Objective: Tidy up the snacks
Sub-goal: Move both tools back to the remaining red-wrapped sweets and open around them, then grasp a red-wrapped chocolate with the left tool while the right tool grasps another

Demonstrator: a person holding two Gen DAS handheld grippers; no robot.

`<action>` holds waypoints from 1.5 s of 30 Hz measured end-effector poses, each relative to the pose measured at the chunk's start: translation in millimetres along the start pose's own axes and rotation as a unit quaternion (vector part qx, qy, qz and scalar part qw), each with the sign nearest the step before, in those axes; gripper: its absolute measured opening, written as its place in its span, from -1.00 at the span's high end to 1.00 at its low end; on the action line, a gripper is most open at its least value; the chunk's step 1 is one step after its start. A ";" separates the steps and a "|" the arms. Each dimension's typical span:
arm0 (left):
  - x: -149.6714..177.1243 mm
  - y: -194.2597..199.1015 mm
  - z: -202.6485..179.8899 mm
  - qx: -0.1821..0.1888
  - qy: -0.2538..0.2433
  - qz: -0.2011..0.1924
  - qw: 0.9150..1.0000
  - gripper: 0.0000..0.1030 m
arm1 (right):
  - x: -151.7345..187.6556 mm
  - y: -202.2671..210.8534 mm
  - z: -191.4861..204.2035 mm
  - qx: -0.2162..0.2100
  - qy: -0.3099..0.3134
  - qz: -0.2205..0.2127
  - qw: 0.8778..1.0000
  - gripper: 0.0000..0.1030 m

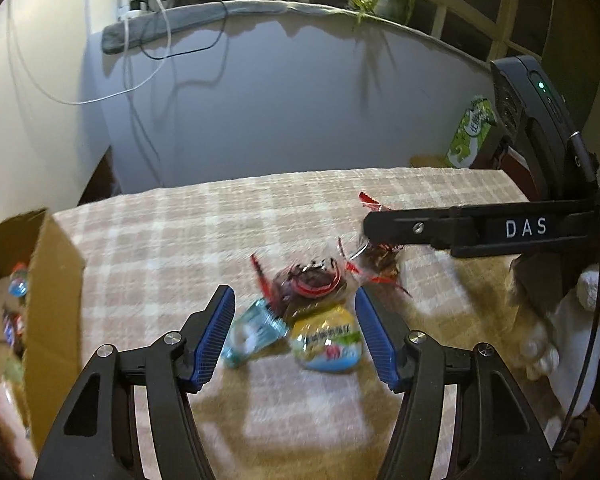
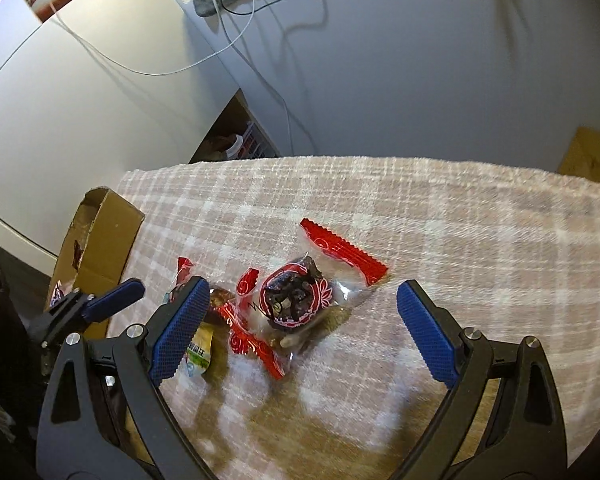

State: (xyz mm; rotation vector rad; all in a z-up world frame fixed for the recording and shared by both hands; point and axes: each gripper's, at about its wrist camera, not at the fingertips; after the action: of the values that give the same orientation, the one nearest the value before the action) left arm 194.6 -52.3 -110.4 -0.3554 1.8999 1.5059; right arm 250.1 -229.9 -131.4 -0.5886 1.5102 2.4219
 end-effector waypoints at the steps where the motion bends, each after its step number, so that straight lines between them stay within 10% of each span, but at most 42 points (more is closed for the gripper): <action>1: -1.4 -3.1 -1.2 -0.001 -0.002 0.001 1.000 -0.21 | -0.3 -2.6 -0.2 -0.003 -0.002 0.002 1.000 -0.87; 11: -2.5 -26.5 1.8 0.028 0.006 0.028 0.999 -0.19 | -1.6 -20.3 5.7 -0.021 -0.002 0.016 1.000 -0.65; 16: -0.8 -25.8 1.1 0.025 0.005 0.024 0.999 -0.01 | 0.4 -20.7 5.4 -0.025 0.003 0.023 0.999 -0.06; 23: -0.2 -22.8 1.6 0.018 0.012 0.018 1.000 0.13 | 2.6 -15.4 1.3 -0.045 -0.007 0.014 0.999 0.19; 45: 2.3 39.8 25.0 0.030 0.072 -0.049 0.996 0.17 | 7.4 26.7 20.5 -0.081 -0.007 -0.031 0.996 0.23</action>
State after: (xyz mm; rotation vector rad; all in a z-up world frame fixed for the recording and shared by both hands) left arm 177.8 -16.7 -84.6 -0.5340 2.0050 1.3874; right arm 228.5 -223.5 -105.2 -0.6387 1.2793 2.5105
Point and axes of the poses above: each gripper's, at about its wrist camera, not at the fingertips, and y roughly against the way its jaws point, z to its left, x to its underside
